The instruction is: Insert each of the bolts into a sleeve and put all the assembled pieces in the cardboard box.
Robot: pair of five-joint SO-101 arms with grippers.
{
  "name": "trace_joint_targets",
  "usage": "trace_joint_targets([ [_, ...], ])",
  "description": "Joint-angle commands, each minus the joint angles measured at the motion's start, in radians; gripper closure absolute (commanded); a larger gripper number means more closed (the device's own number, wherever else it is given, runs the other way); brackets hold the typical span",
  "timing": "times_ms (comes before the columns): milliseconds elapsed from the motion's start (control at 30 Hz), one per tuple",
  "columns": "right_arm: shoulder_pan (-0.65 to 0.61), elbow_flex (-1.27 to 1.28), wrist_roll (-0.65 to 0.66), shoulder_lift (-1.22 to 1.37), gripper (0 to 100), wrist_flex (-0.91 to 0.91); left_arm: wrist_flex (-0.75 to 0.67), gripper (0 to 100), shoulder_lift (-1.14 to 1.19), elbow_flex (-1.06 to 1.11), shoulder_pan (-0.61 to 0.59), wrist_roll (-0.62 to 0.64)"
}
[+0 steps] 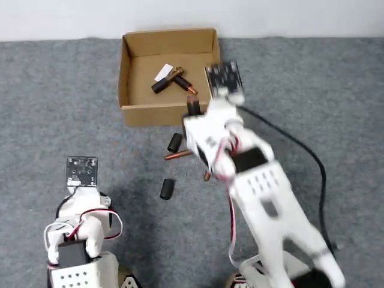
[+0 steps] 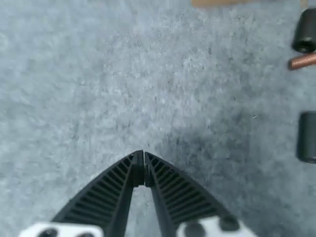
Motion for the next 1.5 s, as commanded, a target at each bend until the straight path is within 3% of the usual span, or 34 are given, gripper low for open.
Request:
trace_joint_targets([
  [0, 0.044, -0.267, 0.066, 0.191, 99.1, -0.058, -0.120, 100, -0.011, 0.051, 0.000, 0.034],
  [433, 0.062, -0.936, 0.235, 0.872, 97.7, -0.119, -0.161, 100, -0.043, 0.120, -0.054, 0.153],
  [633, 0.050, -1.106, 0.252, 0.983, 80.1, 0.016, -0.152, 100, -0.049, 0.120, -0.052, 0.153],
  [900, 0.016, -1.194, 0.241, 0.924, 96.5, 0.283, -0.152, 100, -0.049, 0.120, -0.054, 0.155],
  [1467, -0.105, -1.197, -0.256, 0.843, 99.1, 1.032, -0.152, 100, -0.049, 0.120, -0.054, 0.158],
])
